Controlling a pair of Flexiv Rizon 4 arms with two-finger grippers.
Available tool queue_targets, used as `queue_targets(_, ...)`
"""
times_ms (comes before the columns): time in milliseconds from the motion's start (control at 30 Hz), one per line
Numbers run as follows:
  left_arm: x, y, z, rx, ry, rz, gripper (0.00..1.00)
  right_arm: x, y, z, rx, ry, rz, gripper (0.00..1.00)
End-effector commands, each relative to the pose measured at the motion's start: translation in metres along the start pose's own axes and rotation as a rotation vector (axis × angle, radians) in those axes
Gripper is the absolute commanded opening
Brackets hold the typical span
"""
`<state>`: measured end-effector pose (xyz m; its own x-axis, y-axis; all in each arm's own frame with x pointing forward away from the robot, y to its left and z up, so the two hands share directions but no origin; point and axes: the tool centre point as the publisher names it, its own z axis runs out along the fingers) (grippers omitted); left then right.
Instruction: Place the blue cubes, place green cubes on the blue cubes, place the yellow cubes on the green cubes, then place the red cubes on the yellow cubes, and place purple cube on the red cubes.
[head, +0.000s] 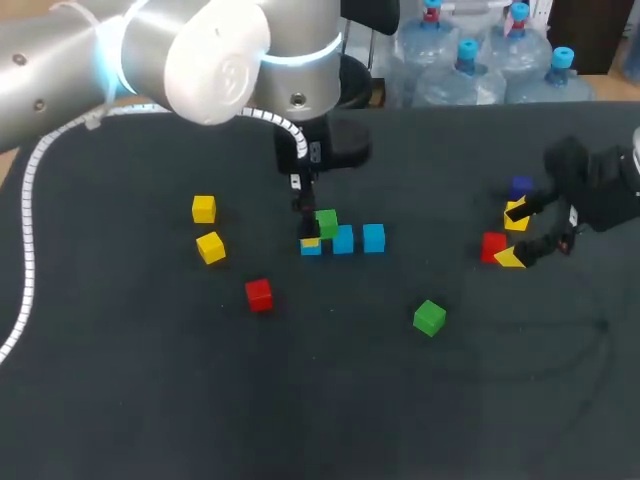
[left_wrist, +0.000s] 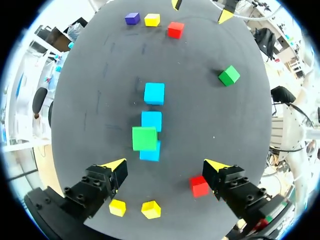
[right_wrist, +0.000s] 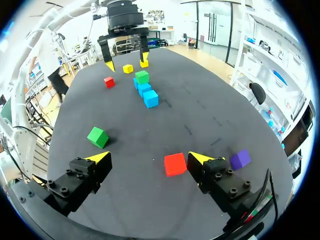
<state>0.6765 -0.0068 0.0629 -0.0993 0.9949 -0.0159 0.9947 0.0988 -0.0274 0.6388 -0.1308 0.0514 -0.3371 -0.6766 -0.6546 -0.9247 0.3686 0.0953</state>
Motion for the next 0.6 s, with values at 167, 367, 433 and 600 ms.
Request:
queue_targets(167,0.024,-0.017,-0.002,-0.018,-0.024,-0.054,1.0,0.0,0.0,0.001,0.0,0.0,0.0,1.0)
queue_targets(367,0.034,-0.03,0.001,-0.002,-0.048,-0.094,1.0,0.0,0.0,0.001,0.0,0.0,0.0,1.0)
queue_targets(433,0.036,-0.034,0.003,0.009,-0.061,-0.103,1.0,0.0,0.0,0.001,0.0,0.0,0.0,1.0)
queue_targets(600,0.049,-0.044,0.006,0.022,-0.128,-0.138,1.0,0.0,0.0,0.001,0.0,0.0,0.0,1.0)
